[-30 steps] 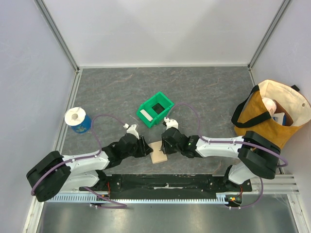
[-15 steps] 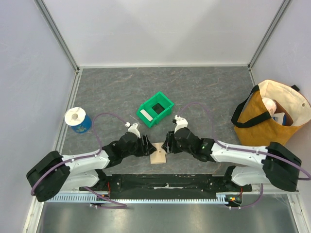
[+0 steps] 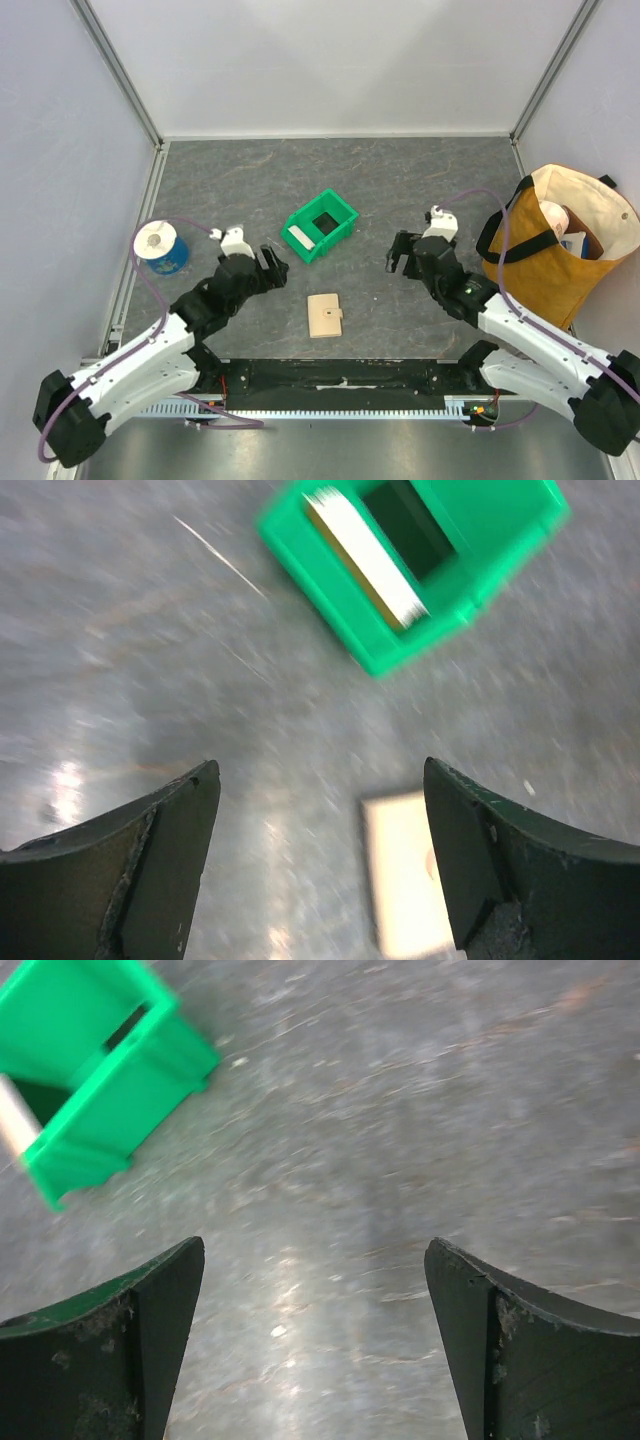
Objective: Put the credit cards into the card holder
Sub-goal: Reset both arms
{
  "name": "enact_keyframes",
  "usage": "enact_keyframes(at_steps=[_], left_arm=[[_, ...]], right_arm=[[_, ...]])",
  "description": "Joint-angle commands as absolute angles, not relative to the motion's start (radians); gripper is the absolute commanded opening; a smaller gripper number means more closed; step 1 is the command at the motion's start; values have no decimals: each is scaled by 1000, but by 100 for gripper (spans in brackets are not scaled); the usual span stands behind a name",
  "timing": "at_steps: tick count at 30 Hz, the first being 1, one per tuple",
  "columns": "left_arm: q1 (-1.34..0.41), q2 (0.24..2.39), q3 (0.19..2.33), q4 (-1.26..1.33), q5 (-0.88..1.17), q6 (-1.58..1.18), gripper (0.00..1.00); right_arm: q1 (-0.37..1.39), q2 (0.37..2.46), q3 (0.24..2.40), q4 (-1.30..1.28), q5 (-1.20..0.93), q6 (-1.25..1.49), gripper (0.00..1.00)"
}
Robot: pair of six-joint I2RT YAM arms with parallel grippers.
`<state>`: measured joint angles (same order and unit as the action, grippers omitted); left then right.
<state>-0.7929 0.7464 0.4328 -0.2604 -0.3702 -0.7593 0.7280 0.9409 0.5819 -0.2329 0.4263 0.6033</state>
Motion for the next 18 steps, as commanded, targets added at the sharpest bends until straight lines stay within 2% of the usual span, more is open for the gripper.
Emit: enact_keyframes(at_steps=[1, 3, 9, 18], left_arm=[[-573, 840, 509, -268, -385, -569, 88], [-517, 880, 550, -275, -362, -528, 89], [-515, 922, 568, -242, -342, -566, 90], [-514, 923, 528, -193, -360, -569, 91]], right_arm=[[605, 925, 597, -284, 532, 509, 98], [517, 928, 600, -287, 531, 491, 98], [263, 965, 546, -197, 595, 512, 98], [236, 1172, 496, 110, 828, 375, 98]])
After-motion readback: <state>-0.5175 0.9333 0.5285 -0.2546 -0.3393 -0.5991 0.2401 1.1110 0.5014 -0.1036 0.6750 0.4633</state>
